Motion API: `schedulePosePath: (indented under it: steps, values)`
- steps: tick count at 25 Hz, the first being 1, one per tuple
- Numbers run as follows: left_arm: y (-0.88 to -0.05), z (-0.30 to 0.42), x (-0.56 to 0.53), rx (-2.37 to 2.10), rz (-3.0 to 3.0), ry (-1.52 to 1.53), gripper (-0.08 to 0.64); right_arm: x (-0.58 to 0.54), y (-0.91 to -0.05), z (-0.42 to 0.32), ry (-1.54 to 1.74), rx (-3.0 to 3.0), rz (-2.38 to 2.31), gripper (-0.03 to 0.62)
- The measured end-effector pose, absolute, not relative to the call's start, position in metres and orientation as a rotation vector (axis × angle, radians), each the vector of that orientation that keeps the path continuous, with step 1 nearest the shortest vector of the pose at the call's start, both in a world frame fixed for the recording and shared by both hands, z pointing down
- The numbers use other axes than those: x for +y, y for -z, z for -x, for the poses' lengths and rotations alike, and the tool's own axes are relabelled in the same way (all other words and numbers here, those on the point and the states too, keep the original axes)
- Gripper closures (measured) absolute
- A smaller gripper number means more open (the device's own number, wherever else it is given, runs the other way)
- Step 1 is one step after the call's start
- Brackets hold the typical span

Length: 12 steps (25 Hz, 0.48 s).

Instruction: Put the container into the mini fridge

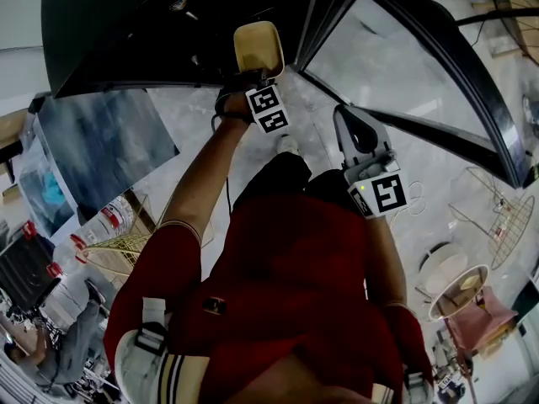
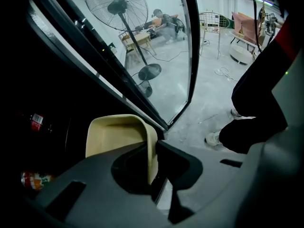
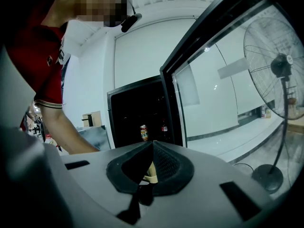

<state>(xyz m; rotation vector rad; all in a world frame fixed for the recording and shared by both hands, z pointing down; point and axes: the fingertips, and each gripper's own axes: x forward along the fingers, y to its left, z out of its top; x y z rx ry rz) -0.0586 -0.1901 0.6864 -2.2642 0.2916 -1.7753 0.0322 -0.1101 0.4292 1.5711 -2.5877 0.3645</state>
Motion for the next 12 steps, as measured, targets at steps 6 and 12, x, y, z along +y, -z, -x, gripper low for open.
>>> schedulePosePath:
  steps: [6,12]
  values:
    - [-0.703,0.058,-0.212,0.309,2.267,1.786,0.52,-0.111,-0.436,-0.036,-0.381,-2.561,-1.609,0.594]
    - [-0.712,0.056,-0.232,0.312,2.261,1.772,0.52,-0.112,-0.44,-0.036,-0.399,-2.528,-1.618,0.594]
